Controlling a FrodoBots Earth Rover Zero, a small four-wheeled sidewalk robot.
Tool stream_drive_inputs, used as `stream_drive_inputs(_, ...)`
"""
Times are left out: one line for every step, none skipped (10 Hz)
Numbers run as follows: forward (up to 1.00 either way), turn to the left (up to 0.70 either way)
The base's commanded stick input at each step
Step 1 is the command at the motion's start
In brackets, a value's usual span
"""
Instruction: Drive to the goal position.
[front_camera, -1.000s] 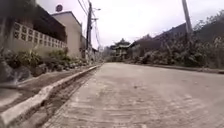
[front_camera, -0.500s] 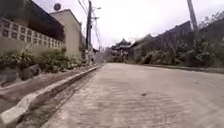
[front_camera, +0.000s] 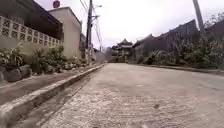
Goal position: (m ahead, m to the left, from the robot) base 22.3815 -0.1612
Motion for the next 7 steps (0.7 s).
stream_drive_inputs(1.00, 0.00)
stream_drive_inputs(1.00, 0.00)
stream_drive_inputs(1.00, 0.00)
stream_drive_inputs(1.00, 0.00)
stream_drive_inputs(1.00, 0.00)
stream_drive_inputs(1.00, 0.00)
stream_drive_inputs(1.00, 0.00)
